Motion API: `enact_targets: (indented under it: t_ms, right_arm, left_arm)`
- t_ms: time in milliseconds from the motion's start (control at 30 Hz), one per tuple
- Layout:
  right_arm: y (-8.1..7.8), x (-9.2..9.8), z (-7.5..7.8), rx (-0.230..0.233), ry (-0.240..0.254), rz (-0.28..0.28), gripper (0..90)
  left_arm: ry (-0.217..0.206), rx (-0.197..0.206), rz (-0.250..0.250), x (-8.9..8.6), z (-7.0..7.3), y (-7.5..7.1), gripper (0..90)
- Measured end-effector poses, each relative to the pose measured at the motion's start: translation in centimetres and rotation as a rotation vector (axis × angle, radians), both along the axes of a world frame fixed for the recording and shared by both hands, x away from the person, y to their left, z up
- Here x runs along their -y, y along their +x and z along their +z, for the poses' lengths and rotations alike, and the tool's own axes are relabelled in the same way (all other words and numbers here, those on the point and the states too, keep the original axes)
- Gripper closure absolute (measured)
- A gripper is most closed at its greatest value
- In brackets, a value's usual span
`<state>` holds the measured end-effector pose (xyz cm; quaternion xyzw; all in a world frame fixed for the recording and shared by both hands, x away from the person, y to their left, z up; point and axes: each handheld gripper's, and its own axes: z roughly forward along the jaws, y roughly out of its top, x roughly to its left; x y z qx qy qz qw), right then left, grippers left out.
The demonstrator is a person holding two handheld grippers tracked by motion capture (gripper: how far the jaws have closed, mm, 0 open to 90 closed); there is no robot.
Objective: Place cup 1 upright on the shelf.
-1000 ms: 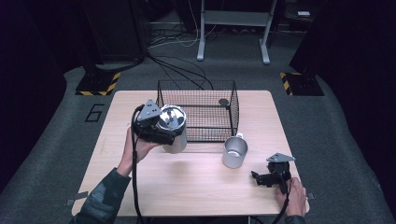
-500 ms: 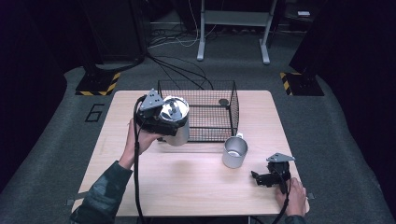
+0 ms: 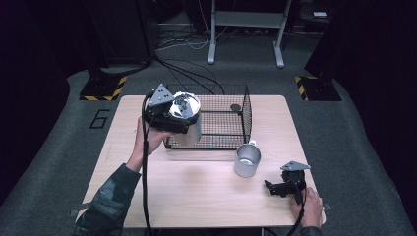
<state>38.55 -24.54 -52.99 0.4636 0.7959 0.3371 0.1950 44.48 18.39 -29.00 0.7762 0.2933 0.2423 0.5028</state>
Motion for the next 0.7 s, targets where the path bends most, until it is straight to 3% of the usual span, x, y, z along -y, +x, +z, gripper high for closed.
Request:
enact_targets:
  t_ms: [700]
  right_arm:
    - [0.1, 0.0, 0.0, 0.004, -0.001, 0.006, 0.0]
  left_arm:
    - [0.004, -0.003, 0.064, 0.3, 0.6, 3.5, 3.7]
